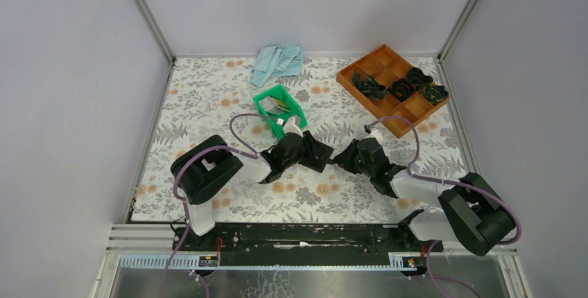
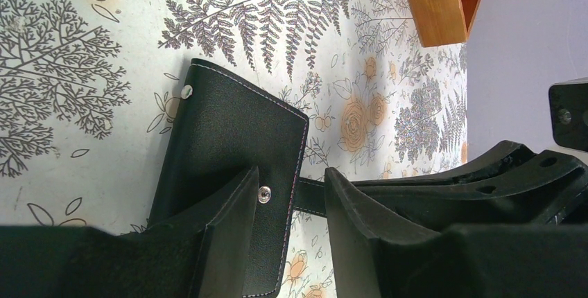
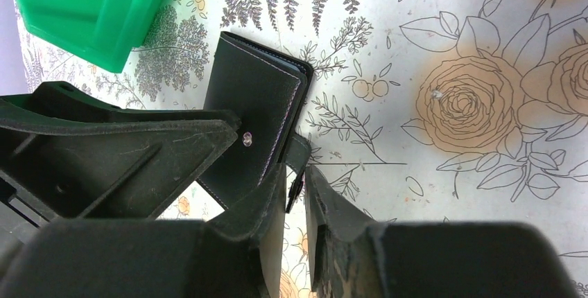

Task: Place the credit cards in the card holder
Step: Close the card holder at the center of the board.

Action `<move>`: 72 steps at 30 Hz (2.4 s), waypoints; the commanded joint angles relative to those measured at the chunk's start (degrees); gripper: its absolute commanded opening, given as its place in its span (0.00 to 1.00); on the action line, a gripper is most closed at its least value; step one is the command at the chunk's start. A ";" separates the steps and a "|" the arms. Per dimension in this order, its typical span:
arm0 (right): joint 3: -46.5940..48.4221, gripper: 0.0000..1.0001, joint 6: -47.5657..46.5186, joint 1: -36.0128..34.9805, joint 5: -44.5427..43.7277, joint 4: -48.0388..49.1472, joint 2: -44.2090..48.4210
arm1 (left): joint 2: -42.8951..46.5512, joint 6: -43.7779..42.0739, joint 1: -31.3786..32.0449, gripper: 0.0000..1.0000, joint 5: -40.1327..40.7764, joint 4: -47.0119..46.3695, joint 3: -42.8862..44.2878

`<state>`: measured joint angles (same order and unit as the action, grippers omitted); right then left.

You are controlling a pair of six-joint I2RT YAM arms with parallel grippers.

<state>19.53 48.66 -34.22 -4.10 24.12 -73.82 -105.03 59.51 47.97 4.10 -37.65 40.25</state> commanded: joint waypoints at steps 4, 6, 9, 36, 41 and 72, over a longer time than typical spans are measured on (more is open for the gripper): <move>2.00 0.21 -0.63 -1.19 -3.08 -0.78 1.75 | -0.28 -1.05 0.53 0.48 1.83 6.62 -1.80; 2.13 0.21 -0.71 -1.36 -3.34 -1.33 2.37 | -0.42 -1.06 0.50 0.48 1.85 6.63 -1.75; 2.22 0.21 -0.91 -1.46 -3.71 -2.07 3.25 | -0.51 -1.06 0.46 0.48 1.79 6.69 -1.75; 2.27 0.19 -0.39 -3.53 -5.75 -4.81 5.72 | -0.62 -1.06 0.72 0.48 2.60 7.32 -1.67; 2.57 0.19 -0.54 -3.82 -6.50 -5.94 6.53 | -0.43 -0.98 0.73 0.48 3.00 7.71 -1.67; 9.93 0.02 -7.73 -4.10 -8.34 -11.02 1.75 | 8.38 -2.88 0.65 0.59 7.87 13.85 -1.29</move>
<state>26.24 43.72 -37.87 -9.74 13.52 -71.35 -98.85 58.52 48.60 8.75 -27.62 40.16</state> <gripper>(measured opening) 0.026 0.579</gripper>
